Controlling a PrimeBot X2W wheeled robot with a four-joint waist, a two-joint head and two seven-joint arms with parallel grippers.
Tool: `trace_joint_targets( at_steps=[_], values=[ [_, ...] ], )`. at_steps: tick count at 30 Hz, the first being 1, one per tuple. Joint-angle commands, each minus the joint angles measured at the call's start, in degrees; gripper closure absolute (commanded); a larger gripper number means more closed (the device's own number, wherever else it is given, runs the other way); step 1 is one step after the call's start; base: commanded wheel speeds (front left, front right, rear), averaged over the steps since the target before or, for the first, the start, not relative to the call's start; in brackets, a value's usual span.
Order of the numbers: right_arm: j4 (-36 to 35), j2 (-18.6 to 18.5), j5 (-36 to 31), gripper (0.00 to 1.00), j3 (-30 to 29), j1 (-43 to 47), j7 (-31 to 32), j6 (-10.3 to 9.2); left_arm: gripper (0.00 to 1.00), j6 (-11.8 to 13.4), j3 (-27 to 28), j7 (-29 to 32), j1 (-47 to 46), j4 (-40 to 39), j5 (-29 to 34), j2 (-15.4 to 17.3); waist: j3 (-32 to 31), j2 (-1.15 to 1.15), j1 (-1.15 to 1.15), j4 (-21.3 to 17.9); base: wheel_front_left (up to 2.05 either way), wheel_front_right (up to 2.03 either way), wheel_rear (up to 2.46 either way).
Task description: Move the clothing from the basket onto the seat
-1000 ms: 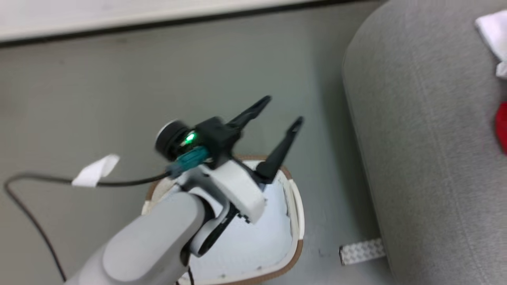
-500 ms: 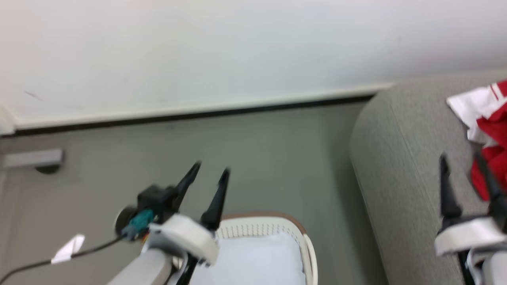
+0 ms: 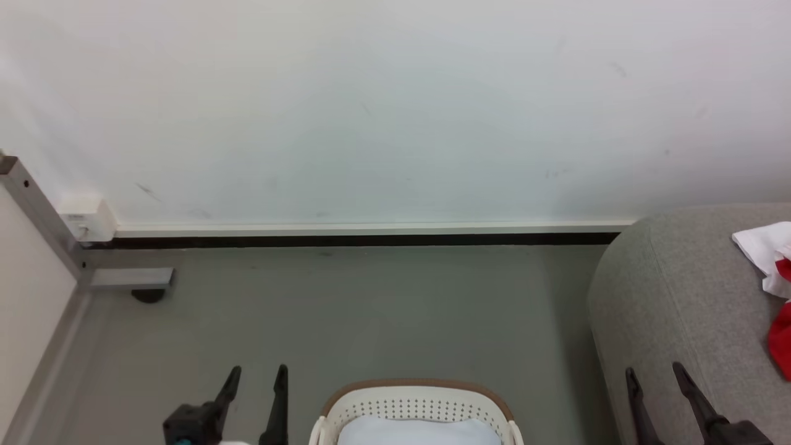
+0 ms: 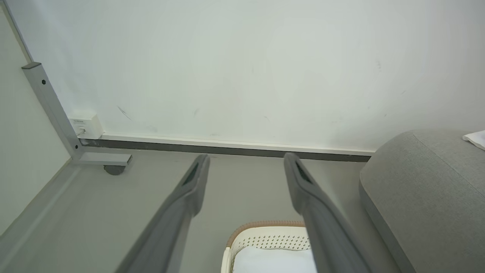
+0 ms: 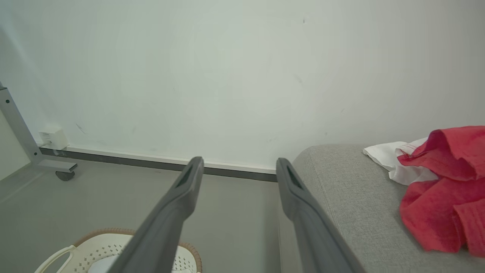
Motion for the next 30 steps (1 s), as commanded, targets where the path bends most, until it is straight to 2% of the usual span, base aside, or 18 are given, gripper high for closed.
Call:
trace_joint_targets(
  at_steps=[1, 10, 18, 19, 22, 30],
  values=[
    [0.25, 0.05, -0.05, 0.00, -0.53, 1.45, -0.14, -0.15, 0.00, -0.86, 1.15, 0.00, 1.52, -0.39, 1.68, -0.60, -0.85, 0.00, 0.02, 0.75, 0.00, 0.00, 0.00],
    [1.11, 0.05, 1.96, 0.00, -1.44, 3.67, -0.14, -0.15, 0.00, -7.28, 8.80, -0.01, 6.00, -1.45, 9.12, -5.82, -2.19, 0.00, 0.02, 0.63, 0.00, 0.00, 0.00],
    [1.17, 0.06, 1.76, 0.00, -2.04, 3.84, -0.14, -0.15, 0.00, -12.14, 13.02, -0.02, 6.72, -1.17, 13.14, -9.15, -2.44, 0.00, 0.02, 0.19, 0.00, 0.00, 0.00],
    [1.32, 0.19, 1.86, 1.00, -1.91, 2.96, 0.00, 0.00, 1.00, -12.37, 13.07, 0.01, 6.06, -1.01, 12.50, -9.41, -2.45, 0.00, 0.02, 0.19, 0.00, 0.00, 0.00],
    [2.51, 0.38, 2.62, 1.00, -2.15, 2.89, 0.43, 0.00, 1.00, -12.44, 13.11, 0.29, 6.40, 0.17, 11.75, -9.60, -2.44, 0.00, 0.02, 0.18, 0.00, 0.00, 0.00],
    [2.32, 0.32, 12.02, 1.00, -3.05, 1.51, 3.15, -0.01, 1.00, -13.32, 15.48, 2.77, 5.42, 0.14, 3.38, -10.10, -2.22, 0.00, 0.02, 0.12, 0.00, 0.00, 0.00]
  ],
)
